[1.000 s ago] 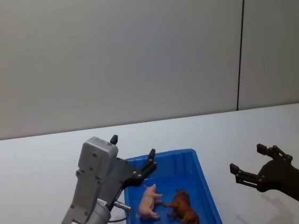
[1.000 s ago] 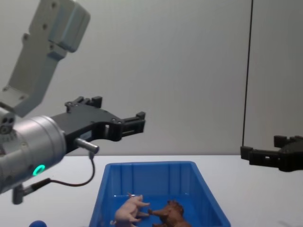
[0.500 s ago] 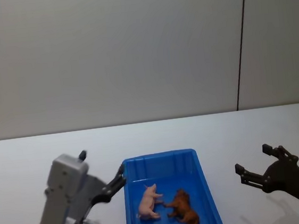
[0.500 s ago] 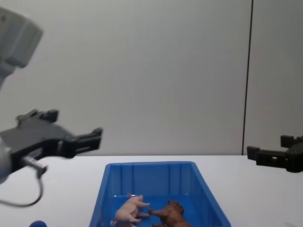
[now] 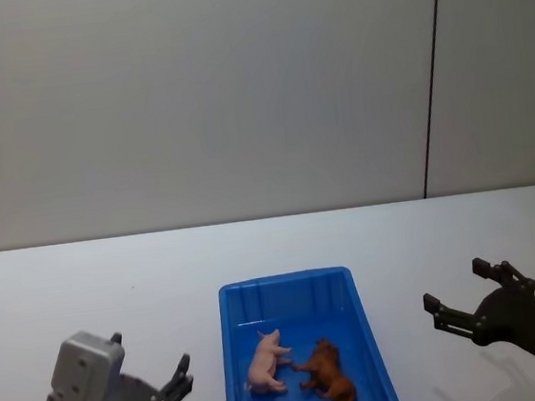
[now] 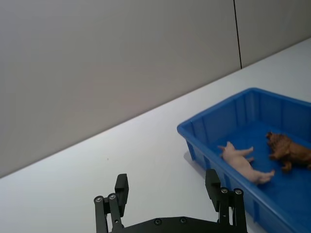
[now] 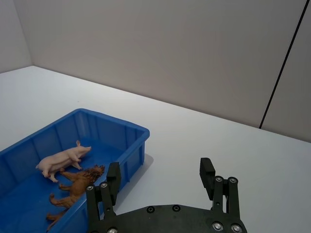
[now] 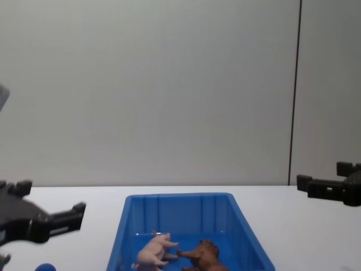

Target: Pick up the two dolls from the table and place them into the box.

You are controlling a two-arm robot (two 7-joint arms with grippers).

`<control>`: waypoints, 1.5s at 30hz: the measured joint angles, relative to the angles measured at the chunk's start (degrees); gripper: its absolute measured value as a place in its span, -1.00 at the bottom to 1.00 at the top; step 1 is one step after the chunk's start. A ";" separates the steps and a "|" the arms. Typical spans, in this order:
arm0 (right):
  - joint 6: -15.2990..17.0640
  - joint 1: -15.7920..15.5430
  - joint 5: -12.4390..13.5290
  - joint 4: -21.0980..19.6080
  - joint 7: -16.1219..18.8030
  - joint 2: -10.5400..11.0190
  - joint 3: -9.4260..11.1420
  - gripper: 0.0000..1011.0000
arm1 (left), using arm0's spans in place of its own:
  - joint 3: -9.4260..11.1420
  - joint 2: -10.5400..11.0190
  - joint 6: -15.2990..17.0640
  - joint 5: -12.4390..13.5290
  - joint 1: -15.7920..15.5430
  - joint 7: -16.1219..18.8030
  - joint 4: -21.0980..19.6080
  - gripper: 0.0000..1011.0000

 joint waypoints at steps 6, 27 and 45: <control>-0.03 -0.04 0.04 -0.04 -0.01 0.05 0.04 0.98 | -0.01 0.50 0.44 -1.46 1.46 -0.65 0.74 0.98; -0.07 -0.13 0.06 -0.10 0.00 0.13 0.08 0.98 | -0.12 -0.29 0.65 -4.25 2.20 -6.30 6.89 0.98; -0.06 -0.13 0.05 -0.10 0.00 0.13 0.08 0.98 | -0.60 -2.35 1.46 -1.90 -0.87 -10.45 12.09 0.20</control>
